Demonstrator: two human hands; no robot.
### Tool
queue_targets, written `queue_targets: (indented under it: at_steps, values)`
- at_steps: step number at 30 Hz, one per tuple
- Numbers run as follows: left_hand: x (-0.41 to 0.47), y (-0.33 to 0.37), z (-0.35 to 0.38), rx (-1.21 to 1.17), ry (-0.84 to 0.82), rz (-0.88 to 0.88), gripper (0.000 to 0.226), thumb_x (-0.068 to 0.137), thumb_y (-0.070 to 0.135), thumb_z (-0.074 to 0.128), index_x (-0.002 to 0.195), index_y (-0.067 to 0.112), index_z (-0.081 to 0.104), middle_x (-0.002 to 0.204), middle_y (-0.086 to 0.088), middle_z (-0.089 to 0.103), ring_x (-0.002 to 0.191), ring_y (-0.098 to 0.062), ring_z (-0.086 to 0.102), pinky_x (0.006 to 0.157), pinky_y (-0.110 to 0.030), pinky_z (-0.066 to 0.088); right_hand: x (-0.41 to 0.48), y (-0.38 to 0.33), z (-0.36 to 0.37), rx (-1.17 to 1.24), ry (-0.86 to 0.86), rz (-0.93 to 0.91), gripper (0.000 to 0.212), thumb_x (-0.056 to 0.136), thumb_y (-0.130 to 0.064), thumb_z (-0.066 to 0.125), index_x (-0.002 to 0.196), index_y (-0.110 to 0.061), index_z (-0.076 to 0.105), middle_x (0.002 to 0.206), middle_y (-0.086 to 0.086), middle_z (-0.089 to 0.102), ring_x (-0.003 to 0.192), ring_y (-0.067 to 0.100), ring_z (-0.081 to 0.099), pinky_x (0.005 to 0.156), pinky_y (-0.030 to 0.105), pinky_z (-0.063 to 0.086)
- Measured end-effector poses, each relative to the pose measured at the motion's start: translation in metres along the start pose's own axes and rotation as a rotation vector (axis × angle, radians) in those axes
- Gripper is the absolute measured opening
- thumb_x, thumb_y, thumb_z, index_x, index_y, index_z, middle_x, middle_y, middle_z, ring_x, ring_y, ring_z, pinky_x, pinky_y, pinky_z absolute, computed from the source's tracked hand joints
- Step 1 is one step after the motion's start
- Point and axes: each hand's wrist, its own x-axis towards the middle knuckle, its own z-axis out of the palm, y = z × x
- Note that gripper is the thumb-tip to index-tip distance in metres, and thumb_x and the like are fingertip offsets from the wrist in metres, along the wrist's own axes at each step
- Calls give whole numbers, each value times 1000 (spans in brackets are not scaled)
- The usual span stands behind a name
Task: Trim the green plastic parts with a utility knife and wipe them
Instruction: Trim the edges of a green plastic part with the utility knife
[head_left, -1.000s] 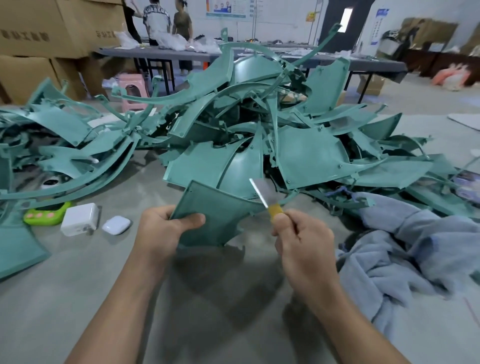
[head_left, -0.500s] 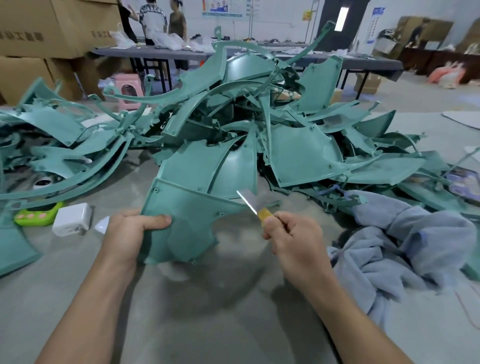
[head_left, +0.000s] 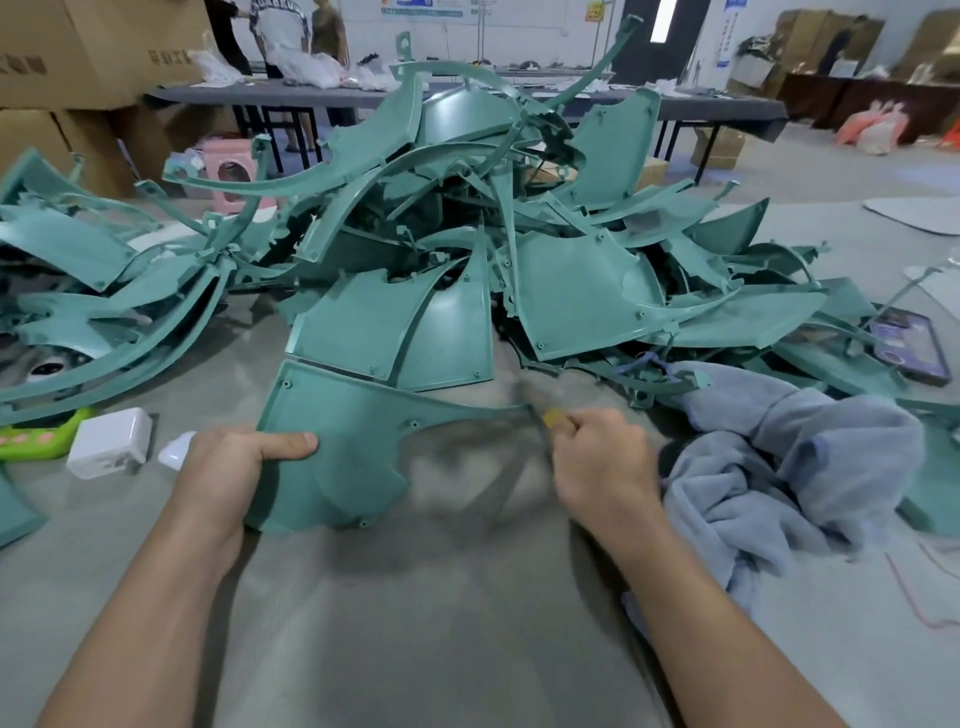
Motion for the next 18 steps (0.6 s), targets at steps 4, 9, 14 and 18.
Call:
queue_targets:
  at_steps: [4,9,14,18]
  values:
    - [2,-1,0,-4,-11,5,26,48,18,77,74,17,82,83,-17,78,62,-34,75,49,-36,58,-6,-7,1,242,-26,-143,40,101,-30,52,64,-15,55,53,-5,52,54,15,49,48,31,30]
    - [5,-6,-2,6,-12,6,36,46,16,81,82,15,82,89,-18,78,73,-39,76,72,-49,62,1,3,1,-79,-22,26,37,103,-40,47,76,-18,60,73,-1,57,70,27,52,62,32,38]
    - [7,-6,-5,15,-14,-24,43,52,19,82,93,5,80,95,-18,78,85,-42,75,89,-60,57,-11,-1,9,176,9,-202,40,101,-39,50,70,-15,56,58,0,54,61,24,53,54,36,37]
    - [7,-8,-4,18,-9,-10,32,57,16,82,88,7,81,92,-18,78,80,-41,76,81,-52,60,5,7,9,-141,17,43,38,102,-44,45,83,-18,64,73,1,55,67,28,50,62,34,38]
